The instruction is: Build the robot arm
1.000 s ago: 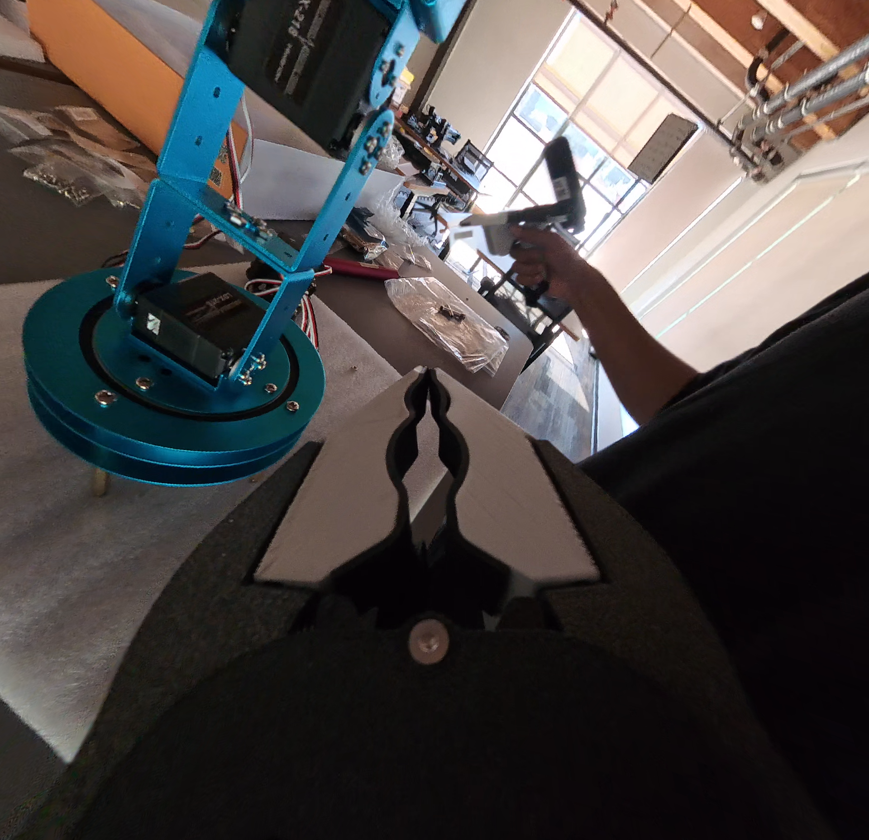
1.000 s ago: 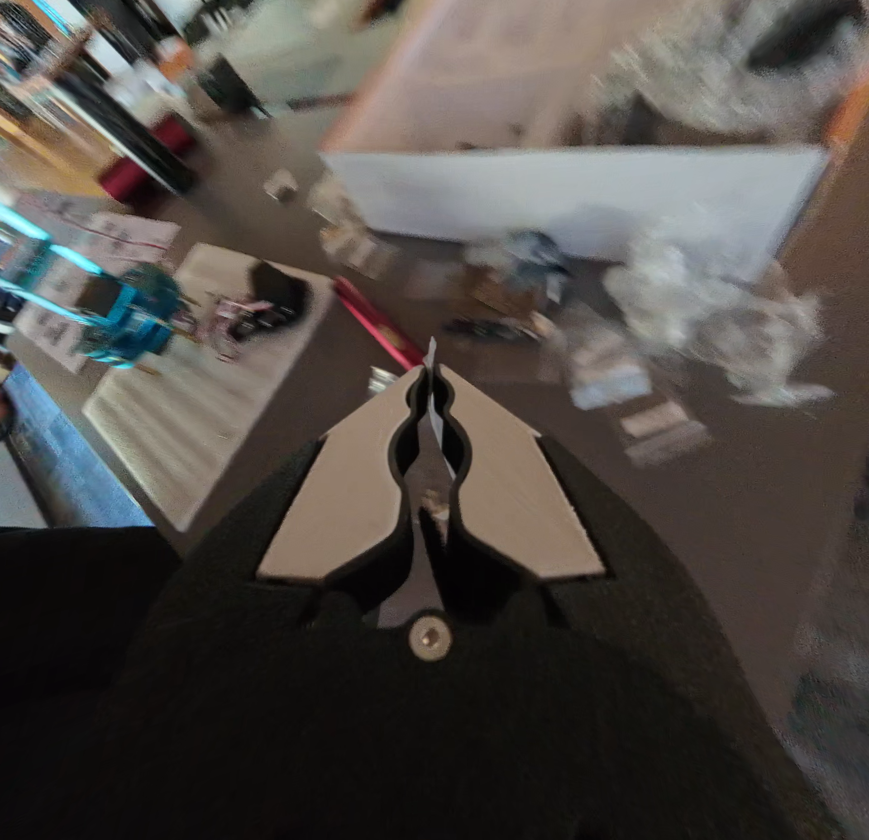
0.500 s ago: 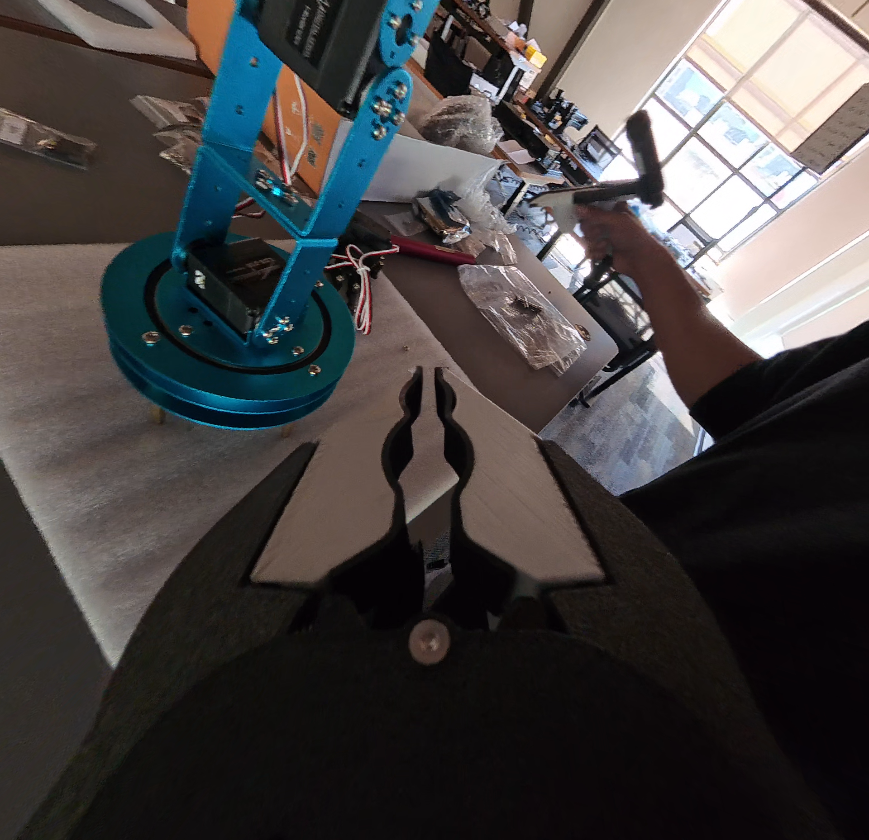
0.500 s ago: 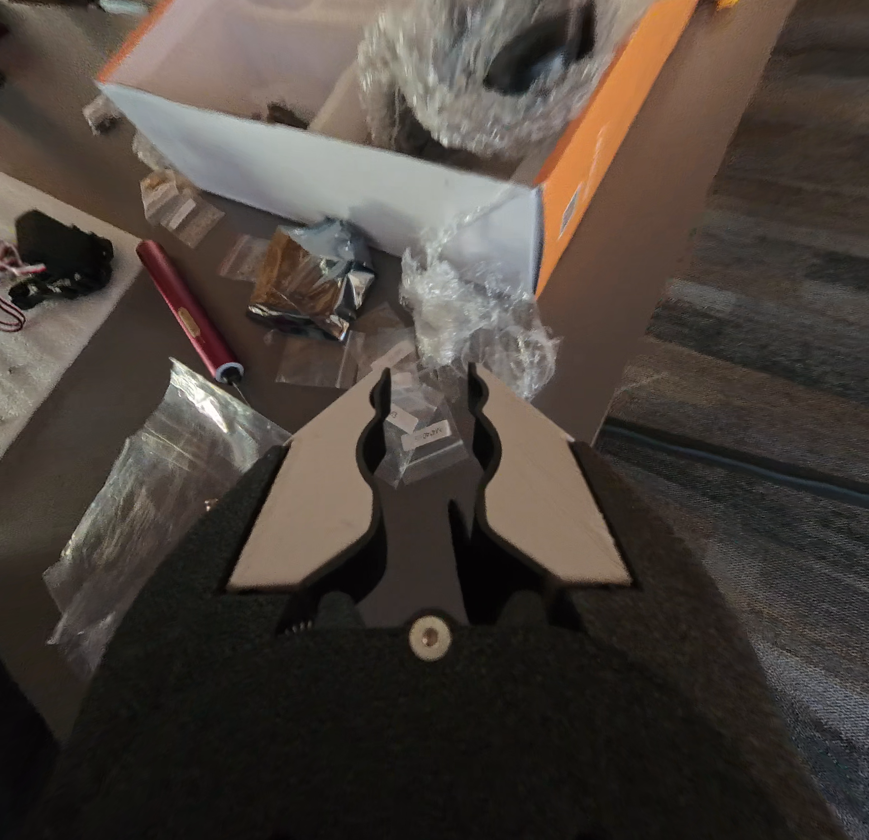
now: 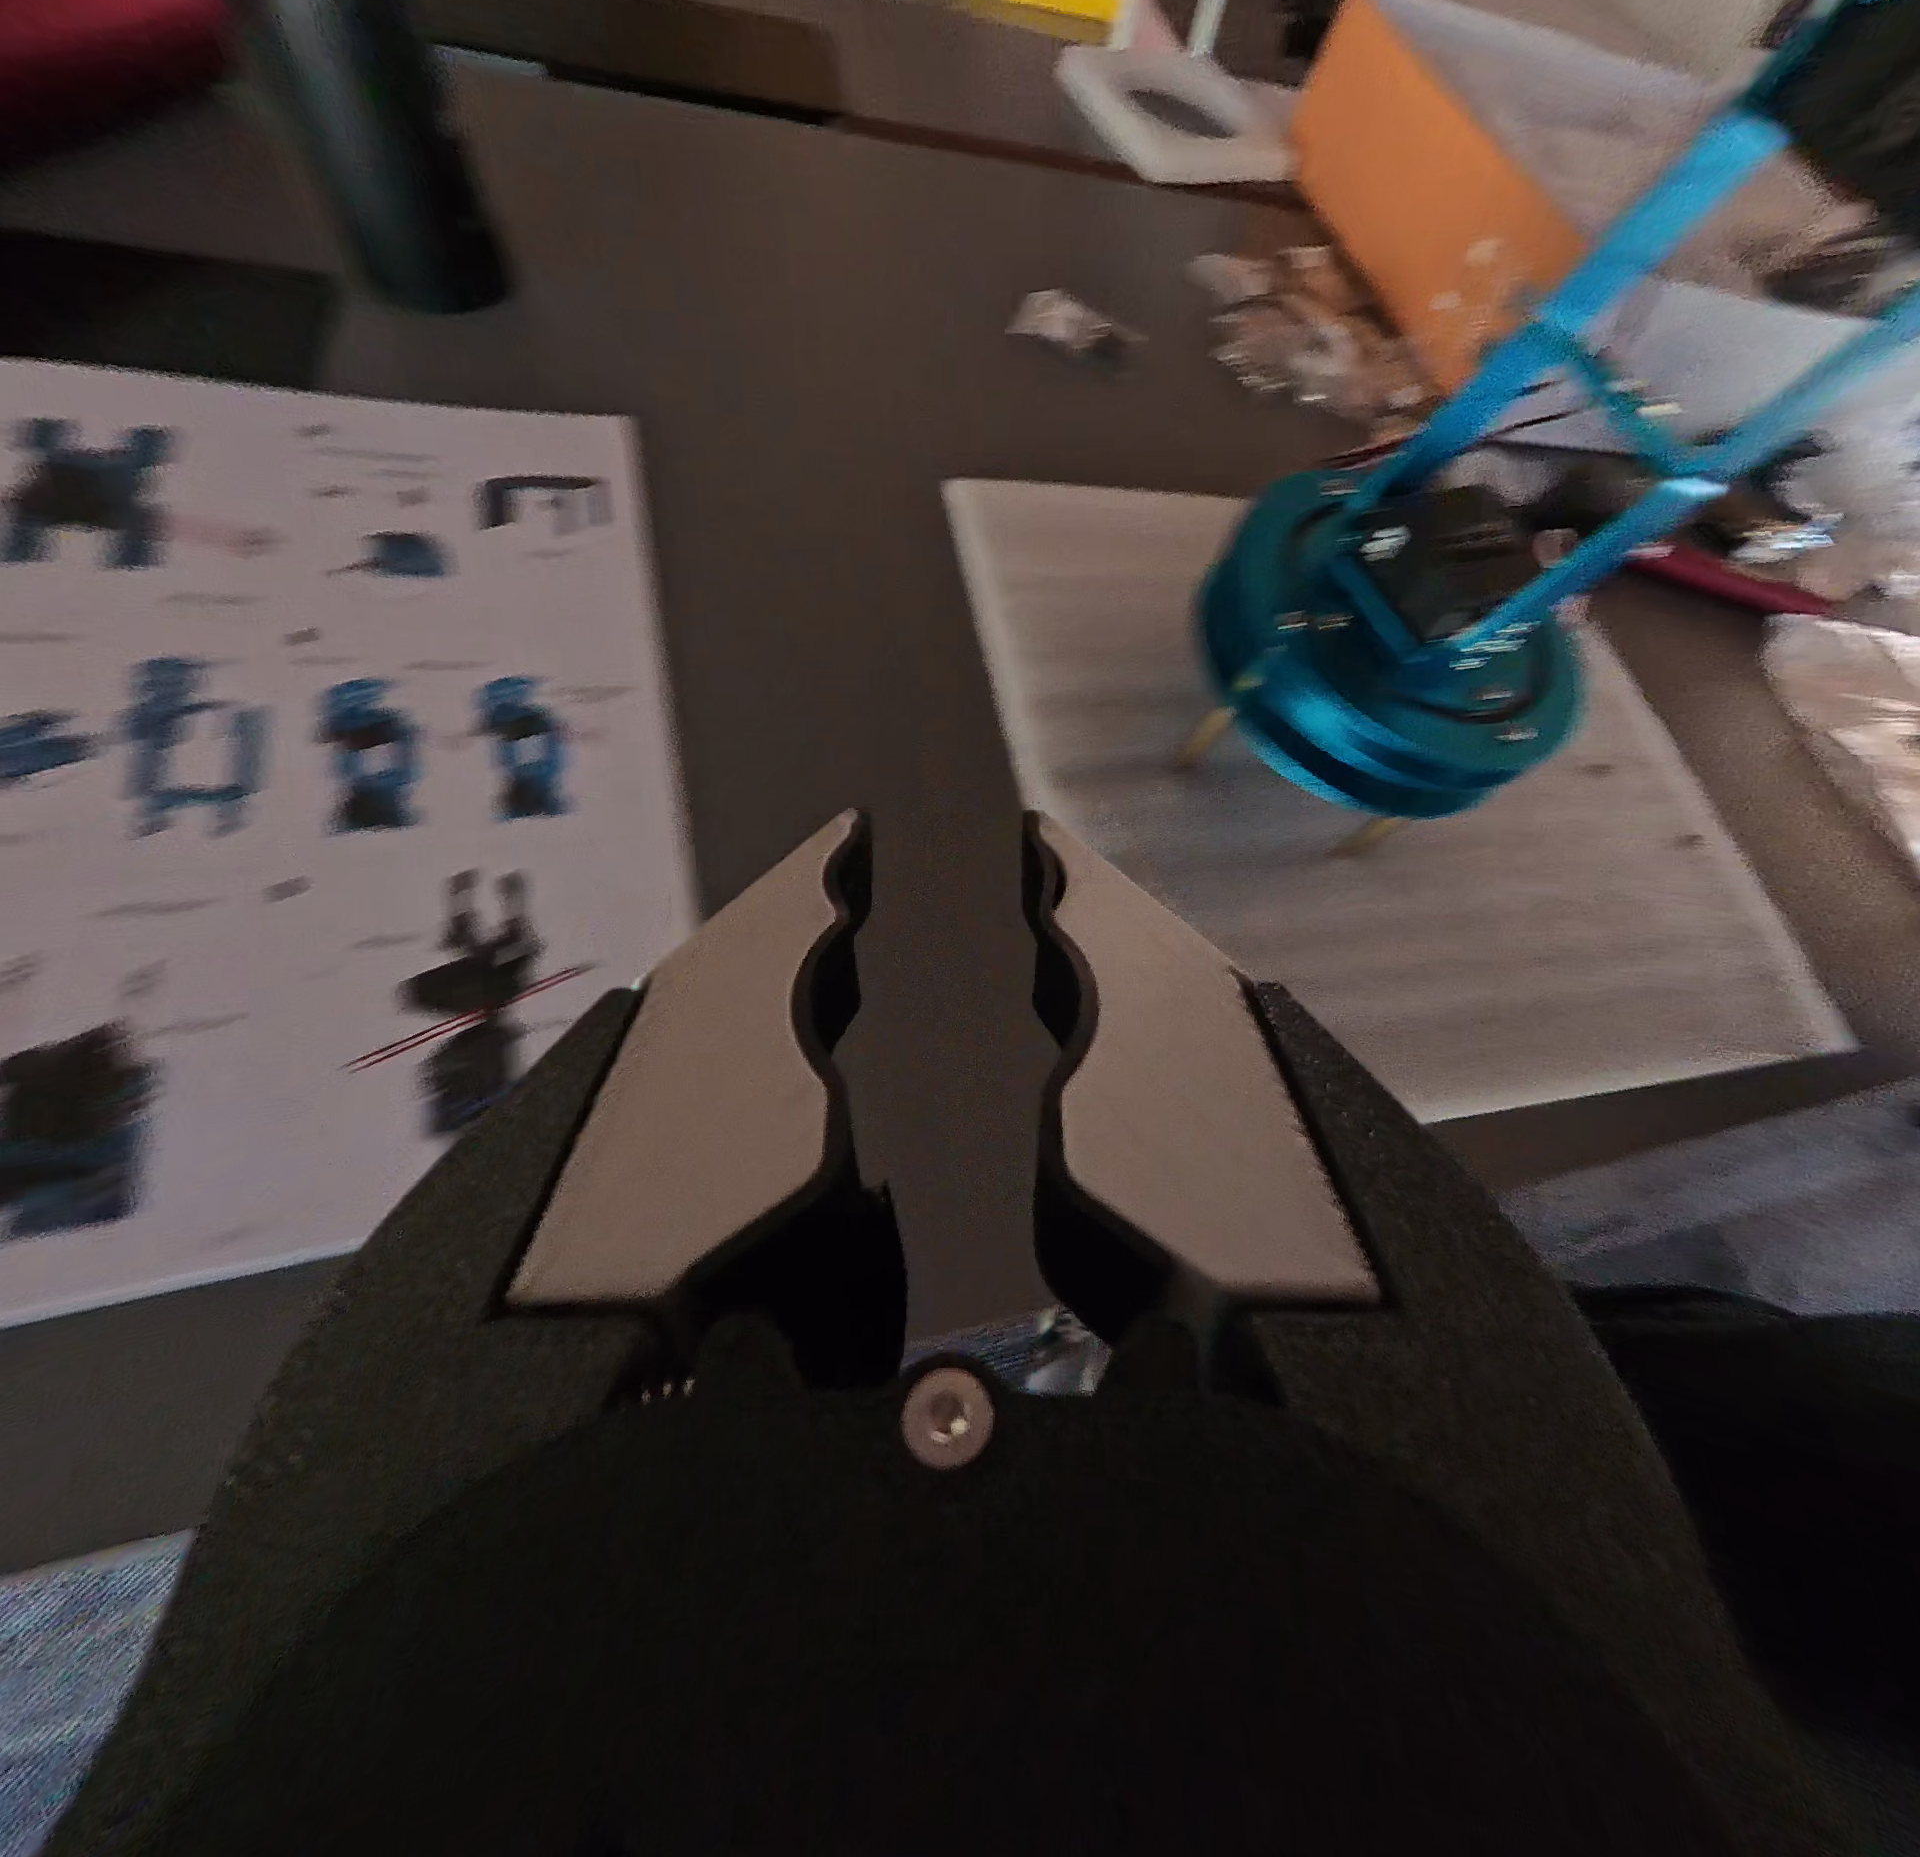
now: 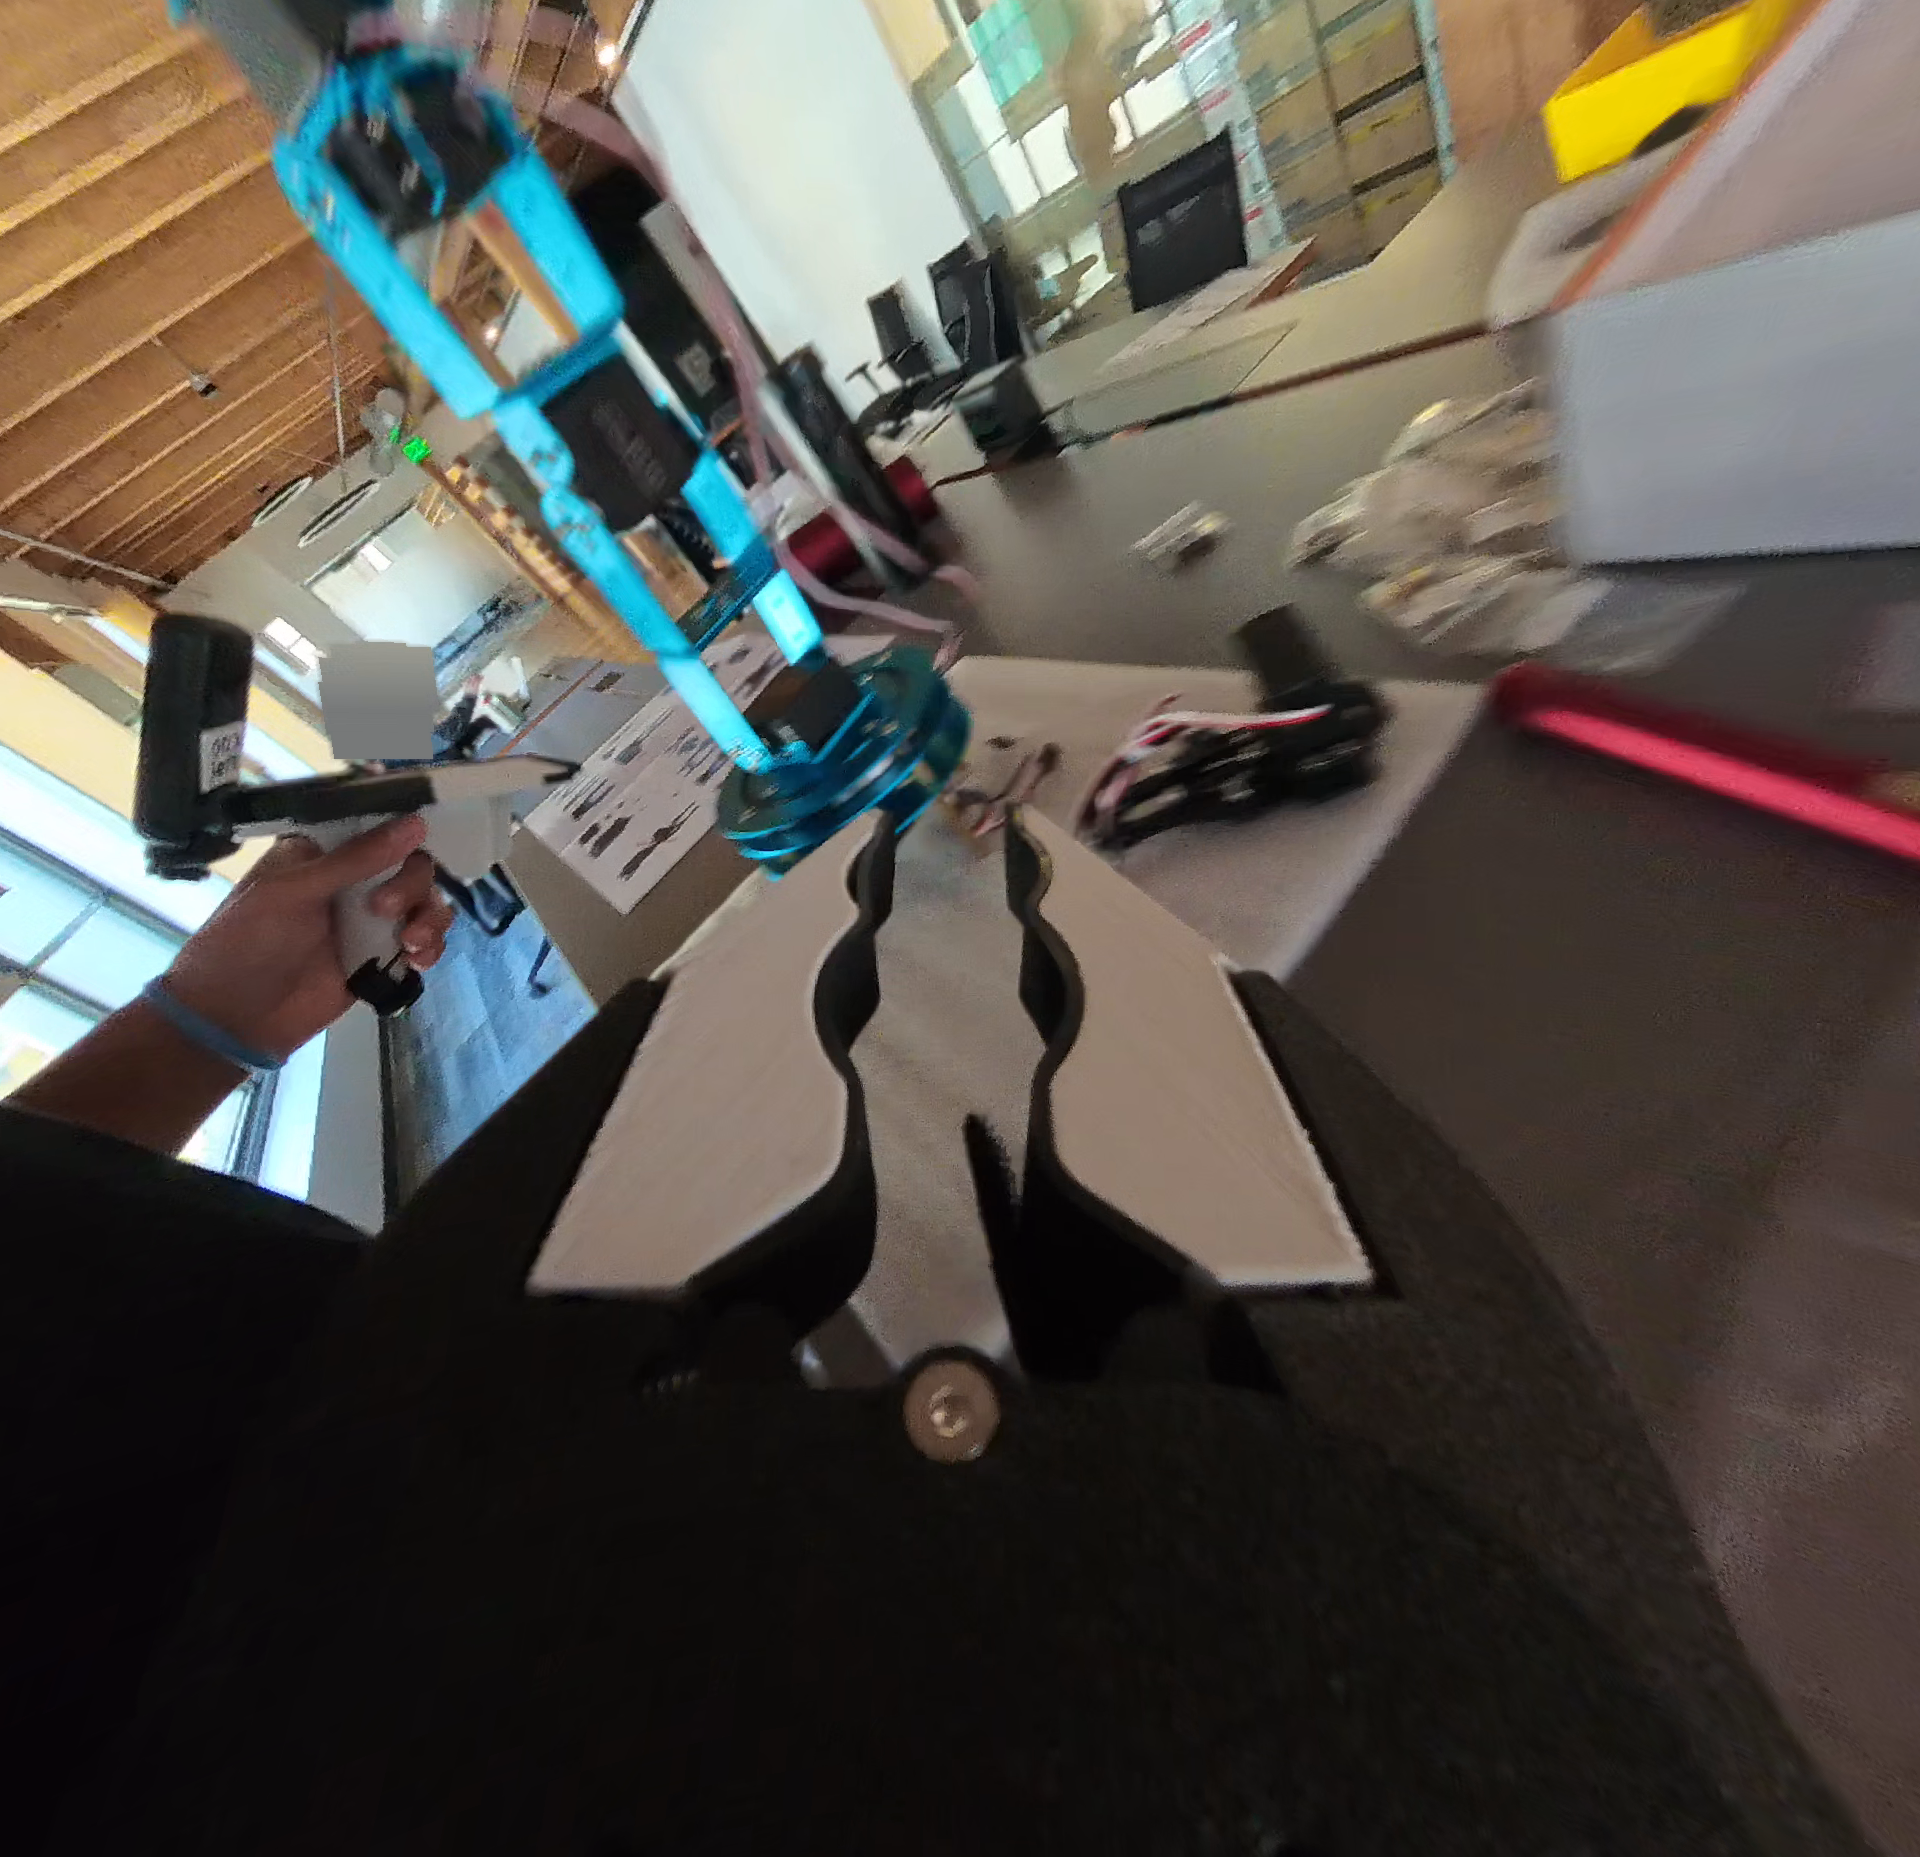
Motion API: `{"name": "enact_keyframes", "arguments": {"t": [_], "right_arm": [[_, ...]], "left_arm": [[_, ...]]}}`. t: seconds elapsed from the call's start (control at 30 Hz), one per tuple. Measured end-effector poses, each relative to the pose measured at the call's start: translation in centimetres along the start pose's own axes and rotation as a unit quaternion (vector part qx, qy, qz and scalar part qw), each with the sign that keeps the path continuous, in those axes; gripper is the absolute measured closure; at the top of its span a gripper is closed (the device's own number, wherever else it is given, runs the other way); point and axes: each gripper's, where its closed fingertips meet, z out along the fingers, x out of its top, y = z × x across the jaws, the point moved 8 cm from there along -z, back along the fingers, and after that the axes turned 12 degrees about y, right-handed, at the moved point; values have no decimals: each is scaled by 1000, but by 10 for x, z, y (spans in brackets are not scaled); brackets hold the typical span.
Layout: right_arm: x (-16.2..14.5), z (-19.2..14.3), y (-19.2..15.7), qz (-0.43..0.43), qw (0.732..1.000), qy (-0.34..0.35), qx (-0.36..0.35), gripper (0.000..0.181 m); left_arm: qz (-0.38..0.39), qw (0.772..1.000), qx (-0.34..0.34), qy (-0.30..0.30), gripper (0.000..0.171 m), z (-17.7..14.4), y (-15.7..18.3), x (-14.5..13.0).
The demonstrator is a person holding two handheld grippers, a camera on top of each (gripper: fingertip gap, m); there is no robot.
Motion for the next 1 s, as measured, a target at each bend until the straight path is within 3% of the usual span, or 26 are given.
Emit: {"name": "enact_keyframes", "arguments": {"t": [0.17, 0.27, 0.37, 0.67, 0.9, 1.0], "right_arm": [[-47, 52, -76, -40, 998, -36, 31, 161], [-68, 84, -115, -67, 995, -68, 33, 161], [-98, 122, -148, -84, 988, -124, 30, 161], [-177, 237, -221, -35, 981, -186, 47, 161], [-211, 277, -235, -60, 964, -255, 44, 160], [-223, 289, -235, -128, 947, -295, 27, 159]], "left_arm": [[7, 991, 117, -61, 143, -40, -99, -11], [-5, 984, 147, -99, 141, -57, -145, -16], [-11, 983, 142, -118, 138, -64, -171, -20], [6, 986, 52, -155, 137, -63, -184, -31], [-15, 984, -25, -177, 137, -60, -177, -36], [11, 981, -72, -182, 138, -50, -165, -34]]}}
